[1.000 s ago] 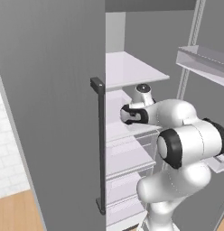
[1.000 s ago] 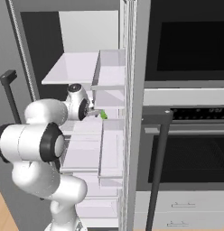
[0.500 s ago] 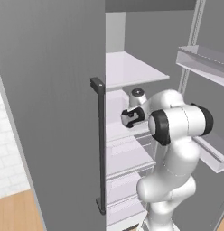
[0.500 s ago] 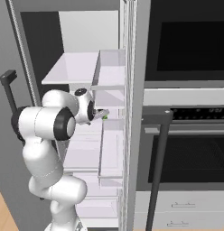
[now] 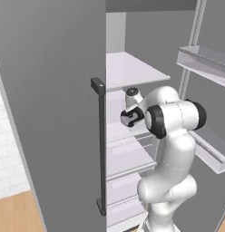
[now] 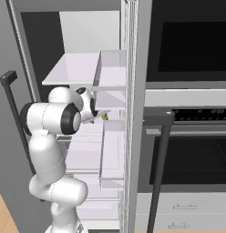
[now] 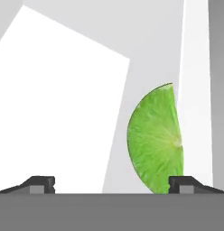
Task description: Place one lemon wedge and one fish in each tupperware on the nearby counter, to pack two identical lunches.
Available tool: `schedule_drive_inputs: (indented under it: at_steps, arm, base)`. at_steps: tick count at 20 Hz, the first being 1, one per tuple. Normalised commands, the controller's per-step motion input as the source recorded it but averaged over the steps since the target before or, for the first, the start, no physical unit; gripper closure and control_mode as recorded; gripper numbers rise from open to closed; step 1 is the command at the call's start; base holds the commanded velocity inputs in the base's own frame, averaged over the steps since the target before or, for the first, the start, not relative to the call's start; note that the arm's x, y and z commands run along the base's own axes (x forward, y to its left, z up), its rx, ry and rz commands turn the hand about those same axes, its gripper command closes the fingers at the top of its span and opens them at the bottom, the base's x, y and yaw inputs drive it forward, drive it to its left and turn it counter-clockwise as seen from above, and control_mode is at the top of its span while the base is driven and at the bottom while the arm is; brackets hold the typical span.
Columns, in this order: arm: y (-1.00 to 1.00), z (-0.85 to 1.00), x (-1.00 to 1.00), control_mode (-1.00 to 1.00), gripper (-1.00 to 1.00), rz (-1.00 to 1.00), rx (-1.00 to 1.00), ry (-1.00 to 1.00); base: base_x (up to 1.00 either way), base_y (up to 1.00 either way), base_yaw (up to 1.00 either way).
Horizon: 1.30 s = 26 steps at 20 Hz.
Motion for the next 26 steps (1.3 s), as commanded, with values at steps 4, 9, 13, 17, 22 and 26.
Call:
schedule_drive_inputs:
  at_steps: [4,9,13,17,22,26]
  arm:
    - [-0.2,0.0,0.26,-1.0,-1.0,0.0,0.0,0.0]
    - [-0.14,-0.07,0.35,-1.0,-1.0,0.0,0.0,0.0]
    - [-0.06,-0.06,0.33,-1.0,-1.0,0.0,0.0,0.0]
    - [-0.11,-0.15,0.25,-1.0,-1.0,0.0,0.0,0.01]
    - [-0.12,-0.33,0.24,-1.0,-1.0,0.01,0.0,0.05]
    - [-0.25,-0.54,0.08,-1.0,-1.0,0.02,0.0,0.13]
  base:
    - [0.0,0.0,0.0]
    - [0.0,0.0,0.0]
    - [0.0,0.0,0.0]
    - [0.0,0.0,0.0]
    - [0.0,0.0,0.0]
    - [0.0,0.0,0.0]
